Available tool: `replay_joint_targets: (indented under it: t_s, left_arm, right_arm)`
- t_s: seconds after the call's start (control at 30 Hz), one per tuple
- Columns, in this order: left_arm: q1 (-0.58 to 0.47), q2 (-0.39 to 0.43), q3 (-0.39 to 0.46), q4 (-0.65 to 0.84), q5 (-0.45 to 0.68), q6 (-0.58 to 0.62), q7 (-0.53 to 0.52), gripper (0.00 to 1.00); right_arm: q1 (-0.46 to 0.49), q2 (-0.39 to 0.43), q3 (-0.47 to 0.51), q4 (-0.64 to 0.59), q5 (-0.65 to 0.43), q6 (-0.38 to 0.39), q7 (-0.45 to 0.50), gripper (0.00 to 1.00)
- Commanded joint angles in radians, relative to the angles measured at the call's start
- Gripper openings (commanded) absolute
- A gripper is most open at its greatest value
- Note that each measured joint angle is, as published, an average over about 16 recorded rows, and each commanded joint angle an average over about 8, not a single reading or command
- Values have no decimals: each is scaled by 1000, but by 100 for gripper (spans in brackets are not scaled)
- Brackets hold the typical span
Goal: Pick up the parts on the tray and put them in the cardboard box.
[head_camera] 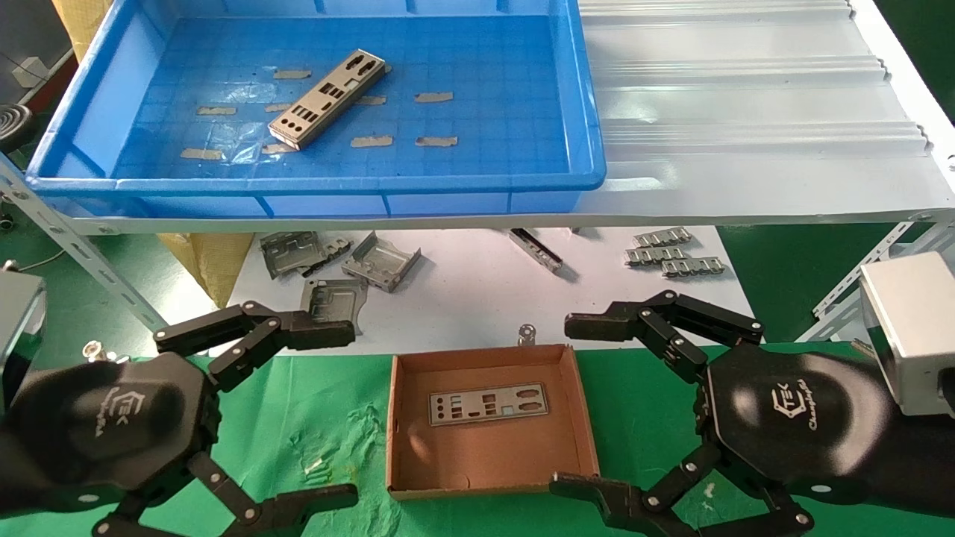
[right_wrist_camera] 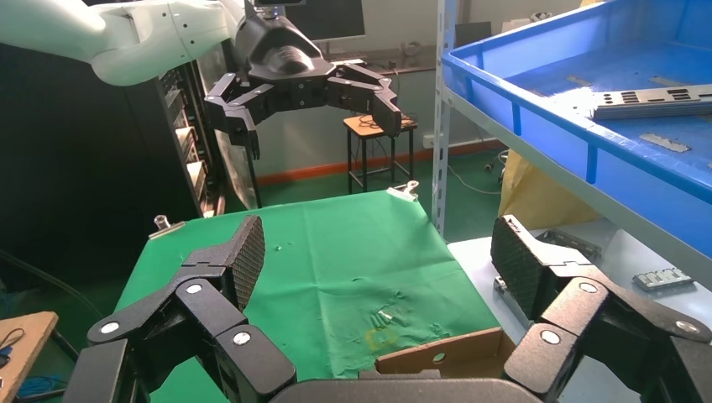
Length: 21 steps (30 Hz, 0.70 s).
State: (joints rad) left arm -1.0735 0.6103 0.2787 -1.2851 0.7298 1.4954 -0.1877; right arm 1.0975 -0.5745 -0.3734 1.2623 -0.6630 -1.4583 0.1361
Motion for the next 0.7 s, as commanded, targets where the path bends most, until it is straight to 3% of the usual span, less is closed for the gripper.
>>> replay_joint_targets:
  t_s: [0.03, 0.7]
  left_arm:
    - [0, 0, 0, 1, 0, 0, 0, 100]
    - [-2, 2, 2, 3, 1, 0, 2, 100]
  right_arm:
    - [0, 0, 0, 0, 0, 0, 0, 100]
    - [0, 0, 0, 0, 0, 0, 0, 100]
